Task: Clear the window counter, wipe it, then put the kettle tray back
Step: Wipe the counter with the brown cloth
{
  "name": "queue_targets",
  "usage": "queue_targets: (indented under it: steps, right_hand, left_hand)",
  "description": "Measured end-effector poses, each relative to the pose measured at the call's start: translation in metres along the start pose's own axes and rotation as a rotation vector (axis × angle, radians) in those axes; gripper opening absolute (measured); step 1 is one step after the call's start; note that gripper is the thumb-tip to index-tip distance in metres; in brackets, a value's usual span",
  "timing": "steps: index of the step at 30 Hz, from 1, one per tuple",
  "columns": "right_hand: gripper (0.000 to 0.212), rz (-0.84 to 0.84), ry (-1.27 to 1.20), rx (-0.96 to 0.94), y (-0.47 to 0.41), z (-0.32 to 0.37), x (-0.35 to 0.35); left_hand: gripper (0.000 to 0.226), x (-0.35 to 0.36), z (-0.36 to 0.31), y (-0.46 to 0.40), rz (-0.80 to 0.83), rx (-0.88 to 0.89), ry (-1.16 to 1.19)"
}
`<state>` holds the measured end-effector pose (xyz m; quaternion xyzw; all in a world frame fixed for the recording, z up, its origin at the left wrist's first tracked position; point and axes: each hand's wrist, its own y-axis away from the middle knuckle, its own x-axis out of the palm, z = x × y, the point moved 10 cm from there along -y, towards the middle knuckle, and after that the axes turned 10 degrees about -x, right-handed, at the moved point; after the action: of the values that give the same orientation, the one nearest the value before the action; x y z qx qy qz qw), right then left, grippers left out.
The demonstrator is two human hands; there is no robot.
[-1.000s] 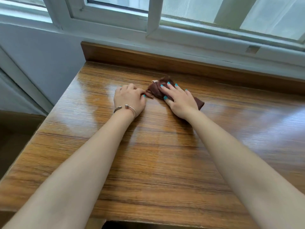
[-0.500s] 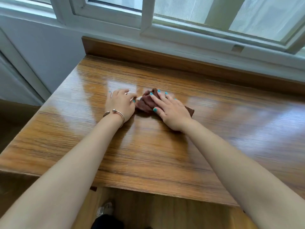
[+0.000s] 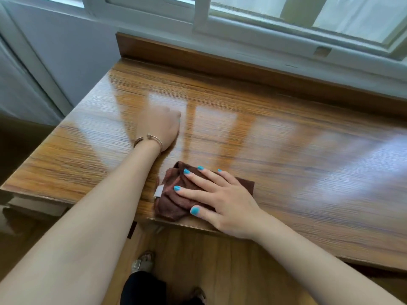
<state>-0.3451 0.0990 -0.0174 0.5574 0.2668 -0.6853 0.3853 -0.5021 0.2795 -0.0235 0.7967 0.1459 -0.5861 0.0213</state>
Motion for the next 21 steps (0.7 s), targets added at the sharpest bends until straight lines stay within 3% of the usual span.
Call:
queue_targets:
  steps: [5,7,14,18,21]
  right_hand:
    - [0.045,-0.030,0.026,0.242,-0.043,-0.076,-0.016]
    - [0.045,-0.073,0.047,0.314,-0.047,-0.077,-0.016]
    - [0.048,-0.045,0.059,0.022,0.013,0.047,0.016]
    - [0.046,-0.035,0.039,-0.037,0.003,0.036,0.008]
    - [0.044,-0.034,0.005,0.066,-0.025,-0.009,-0.003]
  left_hand:
    - [0.044,0.000,0.000,0.000,0.056,0.015,-0.022]
    - [0.045,-0.001,0.000,0.002,0.051,0.012,-0.034]
    - [0.044,-0.002,-0.004,0.003,0.039,0.025,-0.067]
    - [0.045,0.000,-0.003,0.003,0.039,0.025,-0.059]
    - [0.046,0.000,0.000,0.001,0.051,0.017,-0.063]
